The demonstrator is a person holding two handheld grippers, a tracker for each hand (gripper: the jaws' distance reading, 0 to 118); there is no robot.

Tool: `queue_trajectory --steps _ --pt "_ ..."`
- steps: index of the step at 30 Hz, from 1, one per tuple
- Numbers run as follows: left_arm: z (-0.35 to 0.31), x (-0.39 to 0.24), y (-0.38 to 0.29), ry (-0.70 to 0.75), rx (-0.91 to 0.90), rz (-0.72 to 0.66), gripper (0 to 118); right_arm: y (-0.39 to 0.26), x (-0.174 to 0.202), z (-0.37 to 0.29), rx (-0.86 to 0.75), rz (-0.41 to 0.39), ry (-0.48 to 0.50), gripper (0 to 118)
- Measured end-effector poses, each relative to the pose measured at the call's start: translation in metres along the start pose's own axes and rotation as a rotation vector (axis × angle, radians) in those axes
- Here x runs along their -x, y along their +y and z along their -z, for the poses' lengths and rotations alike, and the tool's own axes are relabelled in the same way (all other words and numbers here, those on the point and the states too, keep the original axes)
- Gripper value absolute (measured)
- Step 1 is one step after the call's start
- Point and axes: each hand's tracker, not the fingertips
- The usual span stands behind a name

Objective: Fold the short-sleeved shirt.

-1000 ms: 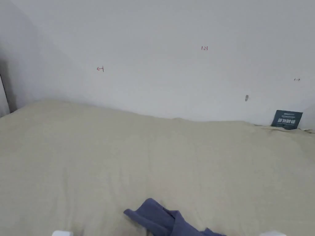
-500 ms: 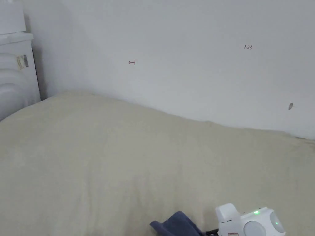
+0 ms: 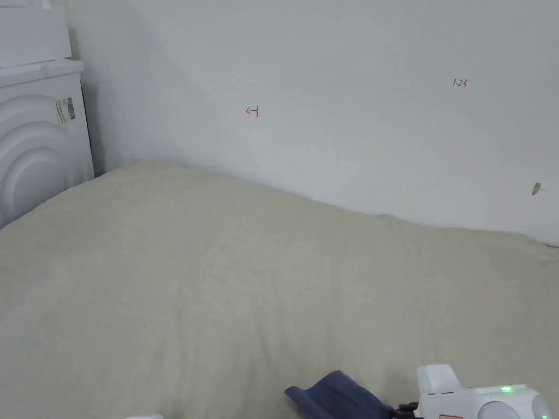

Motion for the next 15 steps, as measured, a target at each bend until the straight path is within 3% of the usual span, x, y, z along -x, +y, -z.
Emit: queue_trajectory --steps 5,15 --pt "-0.075 -0.019 0.012 -0.102 -0.129 0.072 8 -0.014 0.016 -0.110 -0.214 0.001 0.027 4" --pt "-0.242 -0.092 0.069 -0.272 -0.457 0.184 8 -0.015 0.041 -0.342 -0.672 0.013 -0.077 3"
